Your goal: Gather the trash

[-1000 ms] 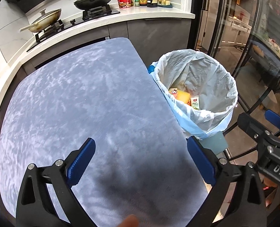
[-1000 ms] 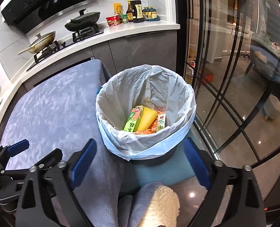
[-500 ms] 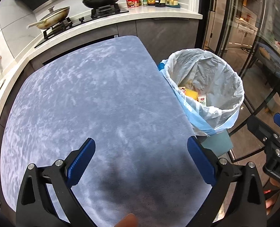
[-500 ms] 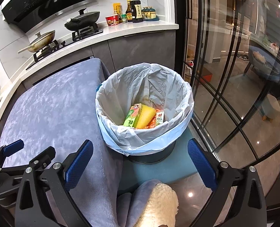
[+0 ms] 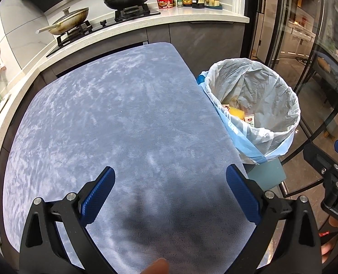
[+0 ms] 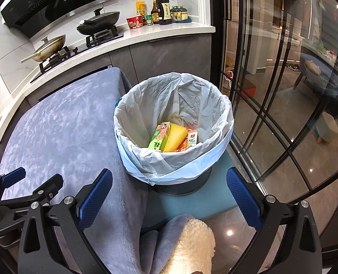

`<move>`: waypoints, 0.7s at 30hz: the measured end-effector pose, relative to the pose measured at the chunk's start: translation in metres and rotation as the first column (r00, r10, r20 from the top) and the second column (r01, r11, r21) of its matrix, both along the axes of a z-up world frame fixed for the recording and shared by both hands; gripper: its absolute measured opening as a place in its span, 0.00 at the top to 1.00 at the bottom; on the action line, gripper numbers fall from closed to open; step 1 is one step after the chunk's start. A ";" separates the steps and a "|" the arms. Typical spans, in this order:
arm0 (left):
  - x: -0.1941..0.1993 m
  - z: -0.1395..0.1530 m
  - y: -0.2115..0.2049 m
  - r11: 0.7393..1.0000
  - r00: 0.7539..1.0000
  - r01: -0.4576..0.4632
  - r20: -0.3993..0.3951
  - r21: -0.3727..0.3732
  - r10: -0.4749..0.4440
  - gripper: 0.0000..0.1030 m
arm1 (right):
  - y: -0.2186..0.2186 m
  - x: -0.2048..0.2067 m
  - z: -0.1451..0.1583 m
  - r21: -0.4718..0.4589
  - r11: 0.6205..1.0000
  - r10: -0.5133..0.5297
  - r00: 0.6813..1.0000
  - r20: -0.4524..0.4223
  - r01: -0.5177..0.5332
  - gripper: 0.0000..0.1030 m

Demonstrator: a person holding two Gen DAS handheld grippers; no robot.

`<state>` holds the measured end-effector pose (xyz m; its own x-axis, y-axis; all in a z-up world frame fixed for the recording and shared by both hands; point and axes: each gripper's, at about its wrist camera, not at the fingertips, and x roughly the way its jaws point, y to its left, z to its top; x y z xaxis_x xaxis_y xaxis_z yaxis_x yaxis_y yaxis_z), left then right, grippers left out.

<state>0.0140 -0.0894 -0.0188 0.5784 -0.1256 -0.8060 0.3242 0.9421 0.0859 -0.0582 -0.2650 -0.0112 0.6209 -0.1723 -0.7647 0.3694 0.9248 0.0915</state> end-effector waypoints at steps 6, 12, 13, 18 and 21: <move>0.000 0.000 0.000 1.000 1.000 -0.003 0.000 0.003 0.003 0.09 | 0.001 0.000 0.000 -0.002 1.000 0.003 1.000 -0.003 -0.003 0.06; -0.001 0.001 0.000 1.000 1.000 -0.003 0.002 0.005 0.003 0.09 | 0.002 -0.001 0.000 -0.005 1.000 0.005 1.000 -0.003 -0.005 0.06; -0.002 0.001 0.000 1.000 1.000 -0.004 0.002 0.005 0.004 0.09 | 0.002 -0.001 0.000 -0.006 1.000 0.006 1.000 -0.003 -0.006 0.06; -0.002 0.001 -0.001 1.000 1.000 -0.007 0.002 0.004 0.007 0.09 | 0.002 -0.001 0.000 -0.004 1.000 0.006 1.000 -0.004 -0.006 0.06; -0.003 0.001 -0.001 1.000 1.000 -0.007 0.004 0.006 0.007 0.09 | 0.002 -0.002 0.000 -0.005 1.000 0.007 1.000 -0.005 -0.007 0.06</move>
